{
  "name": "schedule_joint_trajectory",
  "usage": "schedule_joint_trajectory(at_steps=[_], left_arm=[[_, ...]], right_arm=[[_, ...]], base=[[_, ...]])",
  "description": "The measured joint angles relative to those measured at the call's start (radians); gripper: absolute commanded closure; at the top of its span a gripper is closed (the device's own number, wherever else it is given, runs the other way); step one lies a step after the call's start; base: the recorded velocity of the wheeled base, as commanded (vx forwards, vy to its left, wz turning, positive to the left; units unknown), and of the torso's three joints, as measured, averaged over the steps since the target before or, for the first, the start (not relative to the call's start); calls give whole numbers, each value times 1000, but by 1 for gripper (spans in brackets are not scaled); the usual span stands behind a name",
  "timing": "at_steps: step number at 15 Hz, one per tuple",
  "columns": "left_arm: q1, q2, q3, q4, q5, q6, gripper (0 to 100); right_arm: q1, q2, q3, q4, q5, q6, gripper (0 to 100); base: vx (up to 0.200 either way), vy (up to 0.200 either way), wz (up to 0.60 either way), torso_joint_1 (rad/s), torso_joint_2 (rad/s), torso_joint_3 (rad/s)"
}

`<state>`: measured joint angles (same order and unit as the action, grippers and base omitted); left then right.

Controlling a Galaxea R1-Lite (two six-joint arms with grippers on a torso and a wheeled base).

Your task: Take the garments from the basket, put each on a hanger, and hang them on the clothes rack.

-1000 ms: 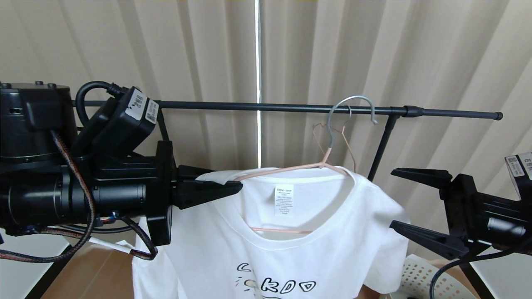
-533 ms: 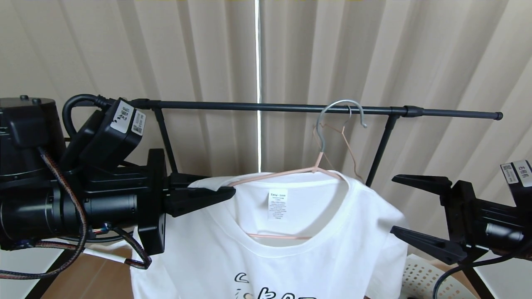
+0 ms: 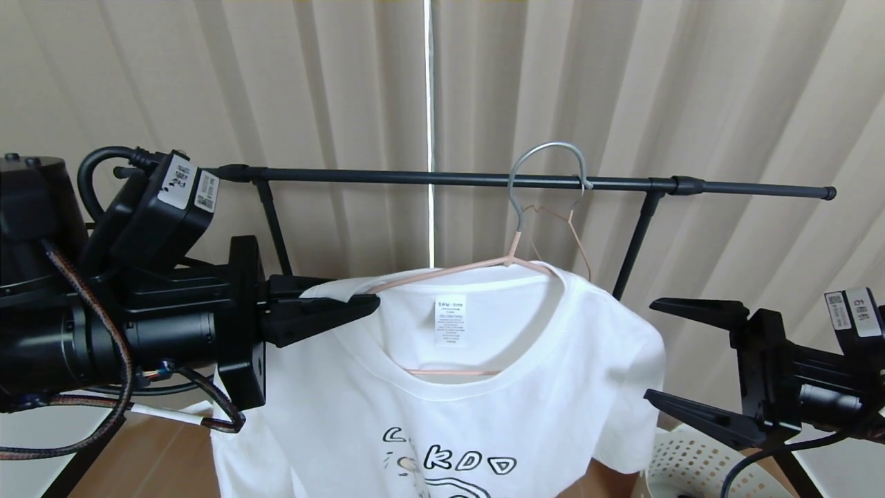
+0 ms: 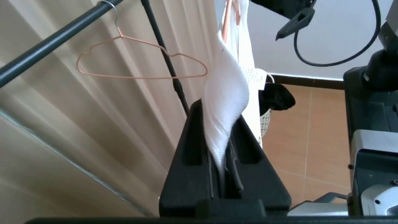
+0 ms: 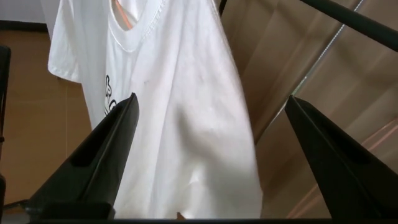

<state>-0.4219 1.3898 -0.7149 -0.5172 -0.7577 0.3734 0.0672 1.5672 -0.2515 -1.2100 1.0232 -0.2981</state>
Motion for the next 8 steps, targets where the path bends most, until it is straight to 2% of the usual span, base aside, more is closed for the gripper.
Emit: schedule_joint_trajectory(at_steps=[4,8], left_arm=[[3,-6,34,-53,0,0,100],[3,-16,66,-97,1,-1,100]], right_arm=[[-14,73,-29,0,-16,-12,0],[-70,180,-85,-1,-22,-35,0]], base=[[0,0,0,0,0,0],[0,0,0,0,0,0]])
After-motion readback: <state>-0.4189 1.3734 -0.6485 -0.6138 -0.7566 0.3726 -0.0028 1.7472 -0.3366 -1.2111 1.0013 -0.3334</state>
